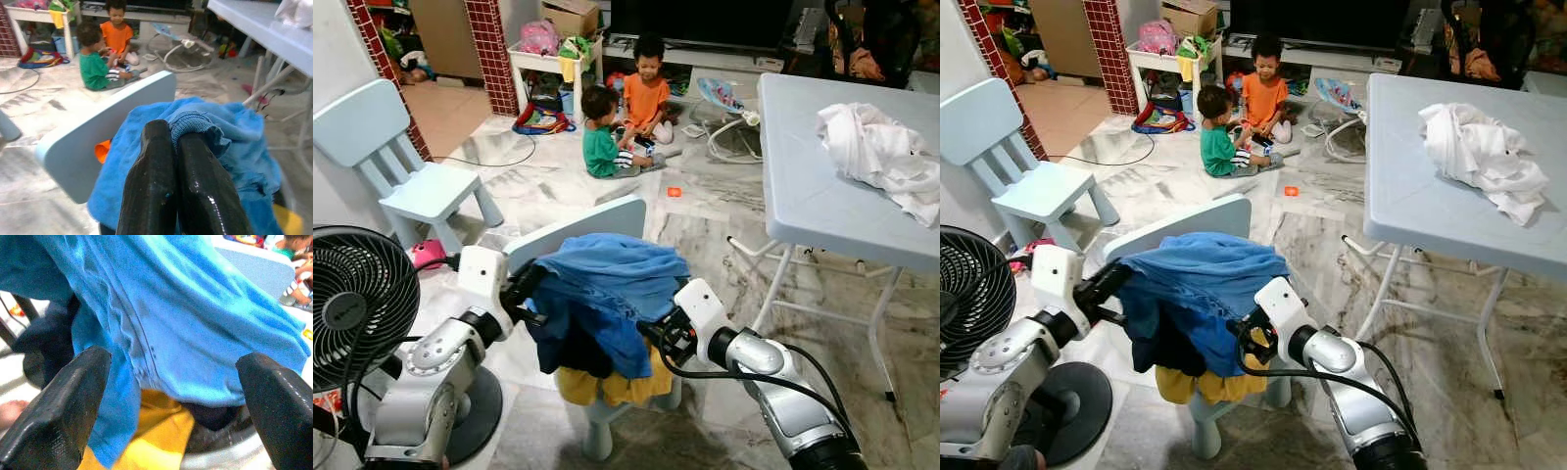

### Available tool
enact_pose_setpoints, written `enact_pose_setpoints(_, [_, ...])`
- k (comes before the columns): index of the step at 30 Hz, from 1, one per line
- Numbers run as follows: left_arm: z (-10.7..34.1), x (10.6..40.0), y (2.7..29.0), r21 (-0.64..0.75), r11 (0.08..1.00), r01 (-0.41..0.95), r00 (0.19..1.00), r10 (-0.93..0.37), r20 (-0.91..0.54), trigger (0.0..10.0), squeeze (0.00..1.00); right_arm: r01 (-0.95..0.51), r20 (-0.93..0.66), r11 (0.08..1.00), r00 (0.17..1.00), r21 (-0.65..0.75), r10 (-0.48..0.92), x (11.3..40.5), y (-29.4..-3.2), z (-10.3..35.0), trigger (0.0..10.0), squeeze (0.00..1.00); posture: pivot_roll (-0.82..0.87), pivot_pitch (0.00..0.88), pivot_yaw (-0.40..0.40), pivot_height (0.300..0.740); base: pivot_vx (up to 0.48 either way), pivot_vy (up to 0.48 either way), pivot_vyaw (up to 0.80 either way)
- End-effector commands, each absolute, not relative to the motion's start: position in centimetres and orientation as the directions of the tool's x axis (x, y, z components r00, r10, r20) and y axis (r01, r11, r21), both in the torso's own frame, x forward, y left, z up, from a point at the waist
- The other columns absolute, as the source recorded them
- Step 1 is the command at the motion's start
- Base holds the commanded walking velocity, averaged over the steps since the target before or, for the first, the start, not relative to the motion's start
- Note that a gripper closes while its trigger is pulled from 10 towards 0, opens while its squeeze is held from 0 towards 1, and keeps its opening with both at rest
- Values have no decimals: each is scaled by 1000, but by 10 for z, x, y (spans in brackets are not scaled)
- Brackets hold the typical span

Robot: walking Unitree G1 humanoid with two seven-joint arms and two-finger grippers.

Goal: Hang hanger

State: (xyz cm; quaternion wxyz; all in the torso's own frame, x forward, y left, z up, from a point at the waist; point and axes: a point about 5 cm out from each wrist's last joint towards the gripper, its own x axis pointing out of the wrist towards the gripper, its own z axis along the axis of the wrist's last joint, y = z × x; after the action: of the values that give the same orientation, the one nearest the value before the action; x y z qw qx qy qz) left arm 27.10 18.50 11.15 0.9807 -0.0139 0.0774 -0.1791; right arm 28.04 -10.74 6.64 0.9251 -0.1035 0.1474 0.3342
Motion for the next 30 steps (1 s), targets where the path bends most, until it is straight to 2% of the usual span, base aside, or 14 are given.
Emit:
enact_pose_setpoints(1, [102,267,184,-48,944,326,930,-329,-165,10000,0,-609,-314,791,765,-67,562,281,-113,66,10000,0,-23,0,-7,736,0,0,0])
enact_pose_setpoints(5, [82,253,168,-91,949,303,932,-315,-178,10000,0,-488,-229,873,849,6,476,284,-124,70,10000,0,-25,0,1,736,0,0,0])
enact_pose_setpoints(9, [77,257,154,-87,949,303,934,-314,-169,10000,0,-362,-179,929,911,80,371,295,-135,71,10000,0,-28,0,0,736,0,0,0])
enact_pose_setpoints(21, [76,264,148,-62,949,309,941,-314,-125,10000,0,-326,-136,942,933,77,334,298,-136,75,10000,0,-43,0,11,736,0,0,0])
enact_pose_setpoints(30, [75,266,145,-66,948,311,941,-317,-114,10000,0,-331,-137,941,931,71,338,299,-136,75,10000,0,-41,0,2,736,0,-369,0])
